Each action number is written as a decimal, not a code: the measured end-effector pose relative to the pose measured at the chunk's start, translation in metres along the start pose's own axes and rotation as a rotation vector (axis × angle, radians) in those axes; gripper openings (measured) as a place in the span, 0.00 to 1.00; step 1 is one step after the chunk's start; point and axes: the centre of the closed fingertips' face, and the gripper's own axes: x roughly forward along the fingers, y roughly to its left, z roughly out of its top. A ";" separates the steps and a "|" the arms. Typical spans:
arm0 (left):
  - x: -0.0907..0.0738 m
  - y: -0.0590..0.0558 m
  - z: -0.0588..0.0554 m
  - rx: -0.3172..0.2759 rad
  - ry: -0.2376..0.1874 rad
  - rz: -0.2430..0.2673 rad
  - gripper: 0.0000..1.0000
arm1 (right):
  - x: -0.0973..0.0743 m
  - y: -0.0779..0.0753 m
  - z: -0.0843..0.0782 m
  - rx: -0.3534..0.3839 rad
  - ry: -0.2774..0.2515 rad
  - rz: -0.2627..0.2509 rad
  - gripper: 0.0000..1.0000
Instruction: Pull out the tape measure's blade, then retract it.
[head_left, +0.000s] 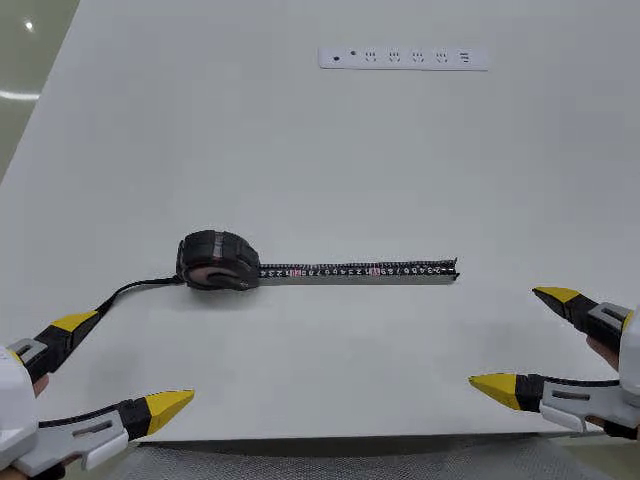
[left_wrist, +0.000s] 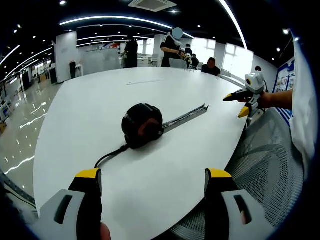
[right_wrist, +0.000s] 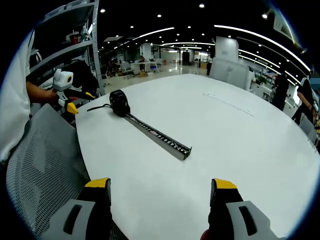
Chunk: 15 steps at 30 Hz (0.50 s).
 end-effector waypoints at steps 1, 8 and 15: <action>0.000 0.000 0.000 -0.003 0.000 0.001 0.82 | 0.000 0.000 0.000 -0.001 0.000 0.001 0.80; 0.001 -0.001 -0.003 -0.005 0.007 -0.002 0.81 | 0.002 -0.001 -0.006 -0.009 0.018 0.004 0.80; 0.001 -0.002 -0.004 -0.006 0.011 -0.005 0.81 | 0.002 -0.001 -0.008 -0.010 0.019 0.006 0.80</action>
